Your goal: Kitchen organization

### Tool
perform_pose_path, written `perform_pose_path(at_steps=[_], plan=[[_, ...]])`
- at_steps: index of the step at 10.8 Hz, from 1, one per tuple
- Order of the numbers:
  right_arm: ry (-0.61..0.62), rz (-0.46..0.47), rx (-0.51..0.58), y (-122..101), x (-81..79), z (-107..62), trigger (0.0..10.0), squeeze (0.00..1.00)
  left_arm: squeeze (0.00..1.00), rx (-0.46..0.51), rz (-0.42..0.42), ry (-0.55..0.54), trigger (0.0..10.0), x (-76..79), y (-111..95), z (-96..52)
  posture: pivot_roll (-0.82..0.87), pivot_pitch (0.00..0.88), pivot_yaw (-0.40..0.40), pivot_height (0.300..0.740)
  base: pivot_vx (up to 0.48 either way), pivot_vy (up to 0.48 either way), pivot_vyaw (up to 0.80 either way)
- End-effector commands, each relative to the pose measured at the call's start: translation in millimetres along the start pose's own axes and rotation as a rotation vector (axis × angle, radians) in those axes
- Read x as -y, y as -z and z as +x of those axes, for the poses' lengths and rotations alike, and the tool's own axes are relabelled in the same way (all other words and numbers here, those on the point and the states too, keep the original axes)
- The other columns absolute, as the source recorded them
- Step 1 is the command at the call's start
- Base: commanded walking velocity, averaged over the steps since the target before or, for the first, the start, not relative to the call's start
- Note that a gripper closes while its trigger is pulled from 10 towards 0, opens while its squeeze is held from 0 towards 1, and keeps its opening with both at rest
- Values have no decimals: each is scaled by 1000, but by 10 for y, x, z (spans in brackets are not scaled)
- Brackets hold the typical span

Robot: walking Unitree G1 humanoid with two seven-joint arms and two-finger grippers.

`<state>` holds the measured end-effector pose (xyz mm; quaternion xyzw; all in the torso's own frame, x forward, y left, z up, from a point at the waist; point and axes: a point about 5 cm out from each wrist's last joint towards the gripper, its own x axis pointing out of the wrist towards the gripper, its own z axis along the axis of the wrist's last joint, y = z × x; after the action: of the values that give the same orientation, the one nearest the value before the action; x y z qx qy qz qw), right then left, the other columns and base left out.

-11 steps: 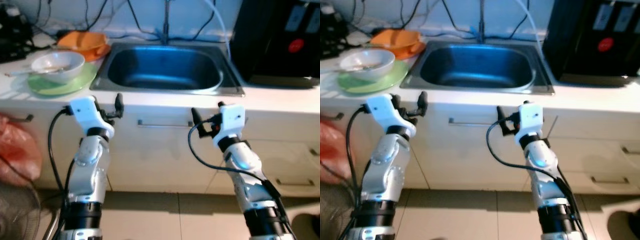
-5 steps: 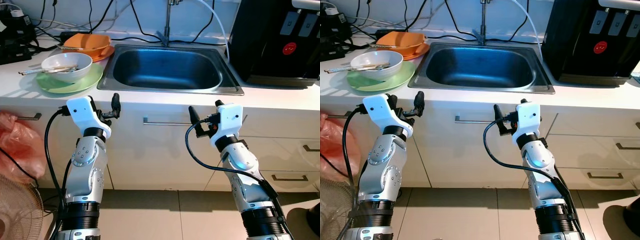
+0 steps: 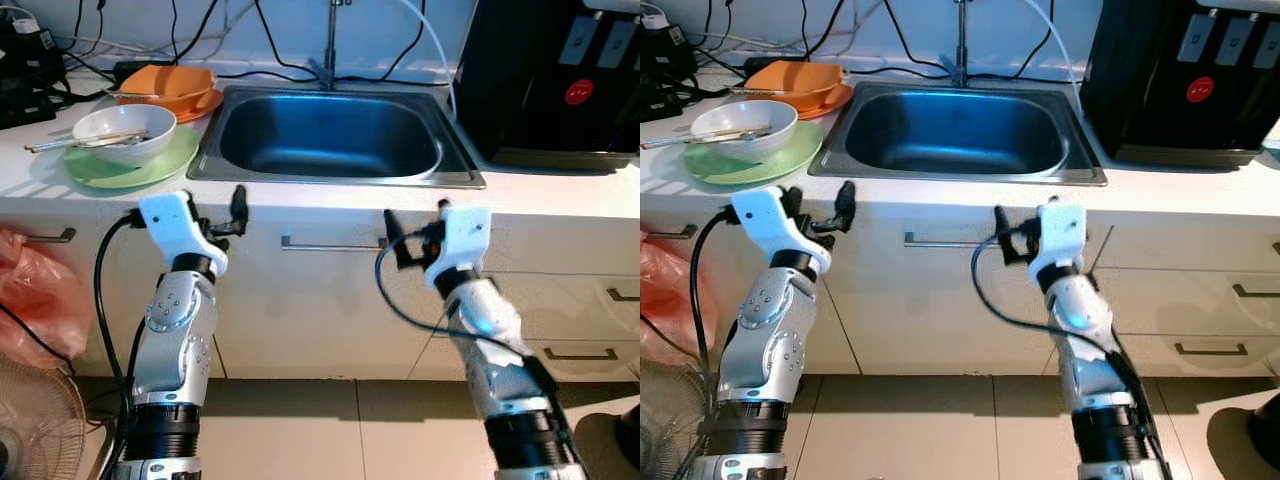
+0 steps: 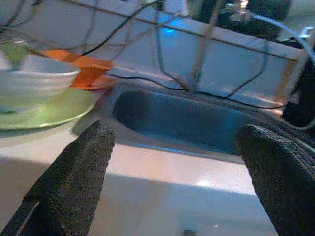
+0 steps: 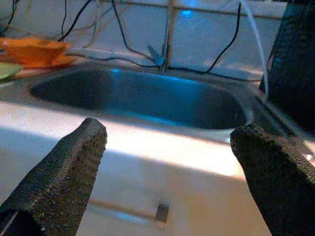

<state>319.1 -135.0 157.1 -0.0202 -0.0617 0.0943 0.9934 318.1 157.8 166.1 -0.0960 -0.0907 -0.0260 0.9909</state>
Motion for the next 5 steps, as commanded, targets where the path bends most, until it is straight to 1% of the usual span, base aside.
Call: perform_pose_path(at_steps=[1, 2, 3, 4, 5], plan=[[33, -31, 36, -155, 39, 58, 10000, 0, 0, -2, 35, 89, 10000, 101, -21, -1, 17, 0, -9, 740, 0, 0, 0], [20, -3, 62, -217, 25, 74, 10000, 0, 0, -5, 49, 99, 10000, 88, -17, -18, 16, 0, -7, 740, 0, 0, 0], [28, -9, 71, -255, 39, 80, 10000, 0, 0, -8, 47, 77, 10000, 31, -25, -20, 17, 0, -6, 740, 292, 0, 0], [65, -31, 62, -253, 80, 81, 10000, 0, 0, -11, 59, 68, 10000, -20, -39, -21, 19, 0, -5, 740, 360, 0, 0], [66, -20, 47, -227, 89, 79, 10000, 0, 0, -12, 72, 64, 10000, -60, -47, -30, 22, 0, -5, 740, 401, 0, 0]])
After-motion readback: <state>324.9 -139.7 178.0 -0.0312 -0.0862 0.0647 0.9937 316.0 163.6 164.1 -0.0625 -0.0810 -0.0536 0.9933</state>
